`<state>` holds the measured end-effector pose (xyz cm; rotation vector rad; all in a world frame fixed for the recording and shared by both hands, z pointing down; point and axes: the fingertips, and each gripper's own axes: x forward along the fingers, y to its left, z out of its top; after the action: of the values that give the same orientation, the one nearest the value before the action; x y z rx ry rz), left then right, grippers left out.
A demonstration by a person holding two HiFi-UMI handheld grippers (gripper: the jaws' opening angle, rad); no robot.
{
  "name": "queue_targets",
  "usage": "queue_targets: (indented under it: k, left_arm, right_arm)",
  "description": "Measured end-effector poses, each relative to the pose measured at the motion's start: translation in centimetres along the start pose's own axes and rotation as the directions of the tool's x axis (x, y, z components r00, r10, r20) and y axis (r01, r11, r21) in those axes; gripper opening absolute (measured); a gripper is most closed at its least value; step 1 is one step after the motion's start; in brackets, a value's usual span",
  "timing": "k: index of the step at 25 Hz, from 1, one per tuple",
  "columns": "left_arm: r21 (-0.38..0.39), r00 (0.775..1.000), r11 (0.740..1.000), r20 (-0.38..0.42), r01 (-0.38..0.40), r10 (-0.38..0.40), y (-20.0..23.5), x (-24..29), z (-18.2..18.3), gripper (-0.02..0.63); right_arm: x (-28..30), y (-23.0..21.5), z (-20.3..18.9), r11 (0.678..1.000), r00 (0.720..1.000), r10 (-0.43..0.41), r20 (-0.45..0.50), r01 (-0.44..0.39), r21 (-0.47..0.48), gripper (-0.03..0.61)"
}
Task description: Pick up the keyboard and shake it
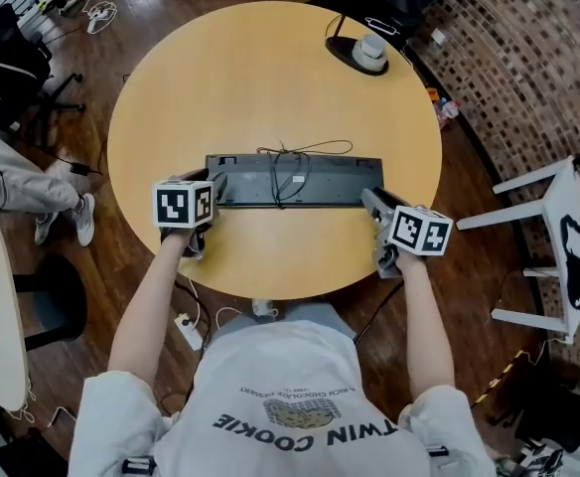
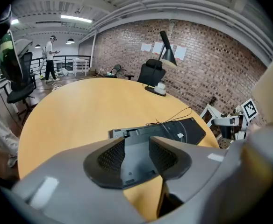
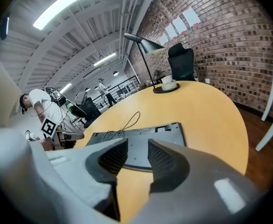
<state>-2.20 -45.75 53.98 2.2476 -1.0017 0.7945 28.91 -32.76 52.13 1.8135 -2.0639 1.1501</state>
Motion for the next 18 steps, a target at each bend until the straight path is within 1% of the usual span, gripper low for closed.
queue_targets:
  k: [3, 5, 6, 9, 11, 15, 18]
  left_arm:
    - [-0.025, 0.997, 0.998, -0.06, -0.05, 0.049, 2.8, 1.8, 0.2, 0.188]
    - [-0.05, 0.994, 0.997, -0.085, -0.066, 0.062, 4.1, 2.6, 0.3, 0.202]
    - [-0.068, 0.994, 0.996, -0.096, -0.058, 0.051, 4.3, 3.1, 0.5, 0.212]
    - [-0.125, 0.992, 0.992, -0.129, -0.013, -0.003, 4.5, 4.8, 0.8, 0.269]
    - [-0.149, 0.989, 0.989, -0.146, 0.0, -0.022, 5.0, 5.5, 0.8, 0.286]
    - [-0.167, 0.983, 0.986, -0.18, 0.013, -0.044, 5.5, 6.1, 0.4, 0.311]
    - [-0.178, 0.98, 0.984, -0.19, 0.027, -0.062, 5.5, 6.6, 0.3, 0.313]
  right_arm:
    - [2.4, -2.4, 1.6, 1.0, 0.999, 0.018, -0.051, -0.018, -0.001, 0.148]
    - [4.0, -3.9, 2.6, 0.999, 0.996, 0.039, -0.083, -0.038, 0.016, 0.174]
    - [4.6, -4.8, 3.1, 0.999, 0.995, 0.044, -0.095, -0.042, 0.031, 0.179]
    - [6.3, -7.5, 3.9, 0.997, 0.989, 0.043, -0.141, -0.035, 0.061, 0.187]
    - [7.5, -8.9, 3.7, 0.997, 0.981, 0.041, -0.191, -0.029, 0.068, 0.206]
    - [9.0, -10.4, 2.7, 0.998, 0.957, 0.04, -0.286, -0.024, 0.06, 0.248]
    - [10.0, -10.5, 2.1, 0.999, 0.945, 0.029, -0.325, -0.015, 0.046, 0.258]
